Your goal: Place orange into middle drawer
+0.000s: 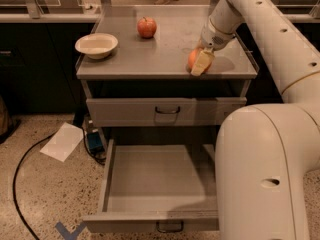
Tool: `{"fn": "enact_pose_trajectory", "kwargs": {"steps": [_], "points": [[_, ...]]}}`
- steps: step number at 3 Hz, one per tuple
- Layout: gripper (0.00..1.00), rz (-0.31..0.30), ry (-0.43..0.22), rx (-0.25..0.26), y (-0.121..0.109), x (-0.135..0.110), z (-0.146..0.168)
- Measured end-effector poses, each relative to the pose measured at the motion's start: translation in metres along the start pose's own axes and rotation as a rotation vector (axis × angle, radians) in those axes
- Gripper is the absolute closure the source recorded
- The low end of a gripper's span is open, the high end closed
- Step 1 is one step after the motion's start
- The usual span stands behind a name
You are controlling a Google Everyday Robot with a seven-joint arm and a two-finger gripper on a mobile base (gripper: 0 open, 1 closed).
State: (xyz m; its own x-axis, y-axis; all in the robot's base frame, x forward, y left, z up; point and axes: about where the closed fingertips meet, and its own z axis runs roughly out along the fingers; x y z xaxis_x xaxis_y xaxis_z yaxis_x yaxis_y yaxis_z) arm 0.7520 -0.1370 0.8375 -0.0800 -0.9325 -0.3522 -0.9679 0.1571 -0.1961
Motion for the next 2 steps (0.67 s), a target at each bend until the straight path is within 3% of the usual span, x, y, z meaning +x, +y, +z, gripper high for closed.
{"fn": "enact_pose_trajectory", "kwargs": {"steps": [1,2], "points": [[0.89,0.003,-0.032,0.005,0.003,-0.003,-0.008],[1.00,-0.003,-0.134,0.025,0.017,-0.010,-0.038]]}}
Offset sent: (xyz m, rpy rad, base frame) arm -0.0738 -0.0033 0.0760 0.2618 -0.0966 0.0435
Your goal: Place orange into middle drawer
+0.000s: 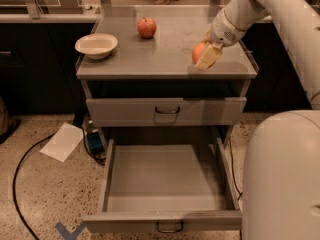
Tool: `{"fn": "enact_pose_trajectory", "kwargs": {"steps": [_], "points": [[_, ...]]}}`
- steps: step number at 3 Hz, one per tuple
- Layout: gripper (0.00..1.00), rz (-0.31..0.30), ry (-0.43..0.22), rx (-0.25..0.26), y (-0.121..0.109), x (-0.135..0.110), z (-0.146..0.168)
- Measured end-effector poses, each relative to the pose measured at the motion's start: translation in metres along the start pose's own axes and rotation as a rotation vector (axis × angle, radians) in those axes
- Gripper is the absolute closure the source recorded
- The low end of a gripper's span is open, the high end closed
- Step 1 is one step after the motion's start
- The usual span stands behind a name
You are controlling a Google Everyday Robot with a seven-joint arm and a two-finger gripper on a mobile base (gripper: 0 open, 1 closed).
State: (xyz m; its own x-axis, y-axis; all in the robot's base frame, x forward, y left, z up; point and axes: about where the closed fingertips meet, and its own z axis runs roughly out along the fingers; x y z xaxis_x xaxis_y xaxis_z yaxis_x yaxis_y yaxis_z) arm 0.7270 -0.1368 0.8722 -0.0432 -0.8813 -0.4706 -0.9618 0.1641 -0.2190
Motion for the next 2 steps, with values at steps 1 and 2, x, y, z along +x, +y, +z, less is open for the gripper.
{"fn": "enact_pose_trajectory", "kwargs": {"steps": [1,2], "points": [[1.00,-0.015,-0.114,0.002,0.029,-0.010,-0.026],[1.00,-0.011,-0.182,-0.025,0.060,-0.015,-0.034]]}}
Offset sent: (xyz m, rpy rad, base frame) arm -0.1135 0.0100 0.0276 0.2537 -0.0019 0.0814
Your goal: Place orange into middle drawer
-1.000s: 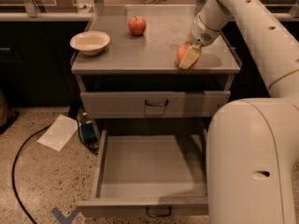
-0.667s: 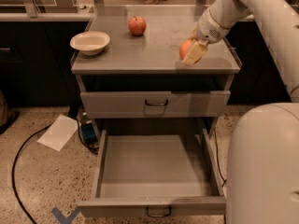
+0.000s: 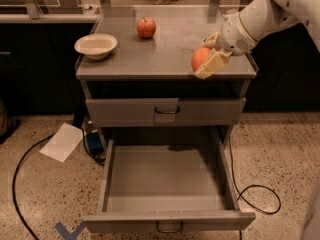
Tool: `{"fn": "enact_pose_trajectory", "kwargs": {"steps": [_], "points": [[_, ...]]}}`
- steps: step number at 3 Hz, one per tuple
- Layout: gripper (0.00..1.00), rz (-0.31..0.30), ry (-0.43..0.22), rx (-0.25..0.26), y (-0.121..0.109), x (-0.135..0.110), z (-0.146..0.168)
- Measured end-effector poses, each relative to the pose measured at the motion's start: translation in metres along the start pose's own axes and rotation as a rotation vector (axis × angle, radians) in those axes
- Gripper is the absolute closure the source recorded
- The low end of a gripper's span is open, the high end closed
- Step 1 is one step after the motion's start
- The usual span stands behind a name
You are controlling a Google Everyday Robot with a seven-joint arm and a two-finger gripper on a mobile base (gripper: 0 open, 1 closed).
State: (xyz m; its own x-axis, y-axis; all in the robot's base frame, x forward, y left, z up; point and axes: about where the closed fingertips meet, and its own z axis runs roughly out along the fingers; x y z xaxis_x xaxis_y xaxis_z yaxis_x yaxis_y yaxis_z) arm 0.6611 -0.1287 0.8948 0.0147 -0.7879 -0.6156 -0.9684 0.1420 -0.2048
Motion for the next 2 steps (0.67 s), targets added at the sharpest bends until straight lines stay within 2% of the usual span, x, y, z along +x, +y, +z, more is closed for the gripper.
{"fn": "enact_pose_trajectory", "kwargs": {"steps": [1,2], "points": [[1.00,-0.003,-0.011,-0.078,0.0478,-0.0071,0.0174],[1.00,-0.003,-0.011,-0.078,0.0478,-0.0071,0.0174]]}}
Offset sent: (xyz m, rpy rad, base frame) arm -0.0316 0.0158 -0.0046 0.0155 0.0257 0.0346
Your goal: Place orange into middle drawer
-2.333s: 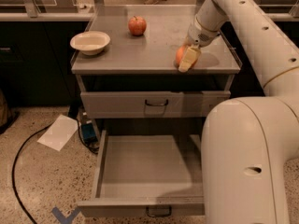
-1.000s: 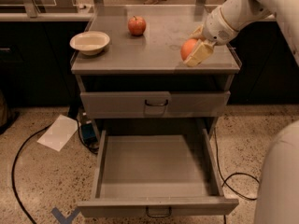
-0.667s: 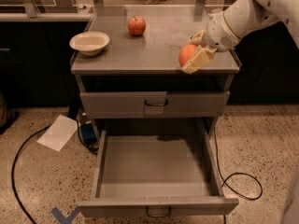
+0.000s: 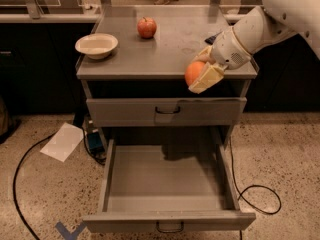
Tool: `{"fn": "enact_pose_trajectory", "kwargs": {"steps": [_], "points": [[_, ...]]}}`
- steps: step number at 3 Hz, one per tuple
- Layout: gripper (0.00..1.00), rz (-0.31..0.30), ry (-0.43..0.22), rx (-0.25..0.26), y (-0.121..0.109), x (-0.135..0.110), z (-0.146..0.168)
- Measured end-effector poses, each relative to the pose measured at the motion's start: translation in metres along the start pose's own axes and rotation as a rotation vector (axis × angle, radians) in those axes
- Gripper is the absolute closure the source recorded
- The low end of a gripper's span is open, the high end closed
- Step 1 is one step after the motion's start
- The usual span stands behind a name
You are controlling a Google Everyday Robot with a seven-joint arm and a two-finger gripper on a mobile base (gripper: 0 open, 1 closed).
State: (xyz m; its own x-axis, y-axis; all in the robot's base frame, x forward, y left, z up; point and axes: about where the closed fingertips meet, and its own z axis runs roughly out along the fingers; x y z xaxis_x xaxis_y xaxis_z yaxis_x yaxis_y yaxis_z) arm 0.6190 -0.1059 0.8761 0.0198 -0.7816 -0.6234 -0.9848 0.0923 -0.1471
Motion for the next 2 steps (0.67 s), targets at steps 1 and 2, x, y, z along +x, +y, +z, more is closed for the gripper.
{"fn": "enact_pose_trajectory", "kwargs": {"steps": [1,2], "points": [[1.00,0.000,-0.058,0.013,-0.001,0.004,0.020],[1.00,0.057,-0.144,0.006,0.001,0.033,0.064]]}}
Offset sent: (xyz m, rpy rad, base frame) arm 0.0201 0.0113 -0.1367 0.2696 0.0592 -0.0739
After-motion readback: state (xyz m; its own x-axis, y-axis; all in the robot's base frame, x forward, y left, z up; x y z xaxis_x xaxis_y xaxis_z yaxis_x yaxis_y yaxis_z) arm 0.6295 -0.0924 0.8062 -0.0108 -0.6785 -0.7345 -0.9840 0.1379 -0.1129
